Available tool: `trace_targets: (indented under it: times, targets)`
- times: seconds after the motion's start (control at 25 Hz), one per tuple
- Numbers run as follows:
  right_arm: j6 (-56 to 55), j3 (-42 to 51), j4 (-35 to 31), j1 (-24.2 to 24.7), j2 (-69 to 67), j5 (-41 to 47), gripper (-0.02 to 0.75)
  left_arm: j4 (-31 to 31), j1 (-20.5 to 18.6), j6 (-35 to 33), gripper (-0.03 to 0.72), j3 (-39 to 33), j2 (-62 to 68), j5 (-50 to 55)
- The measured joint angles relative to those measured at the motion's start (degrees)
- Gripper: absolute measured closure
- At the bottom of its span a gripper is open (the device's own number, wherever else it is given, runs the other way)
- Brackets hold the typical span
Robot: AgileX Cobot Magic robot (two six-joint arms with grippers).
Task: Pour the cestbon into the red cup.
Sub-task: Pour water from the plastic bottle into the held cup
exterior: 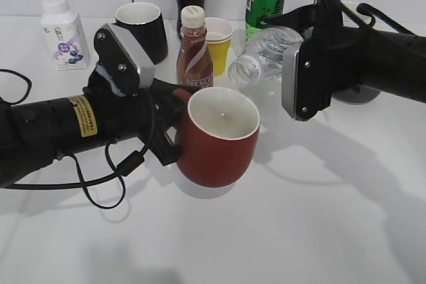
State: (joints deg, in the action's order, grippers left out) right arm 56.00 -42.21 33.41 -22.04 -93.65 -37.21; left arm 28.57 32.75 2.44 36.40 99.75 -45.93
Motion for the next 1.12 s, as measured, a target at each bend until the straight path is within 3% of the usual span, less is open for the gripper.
trace_targets:
  times: [0.4,1.12]
  targets:
    - [8.95,-0.12,0.00,0.00,0.00,0.00,0.277,1.71,0.00,0.00,0.621,0.00,0.00,-0.16]
    - [15.50,-0.53,-0.59,0.00,0.00,-2.60,0.277,5.06,0.00,0.00,0.621,0.00,0.00,-0.23]
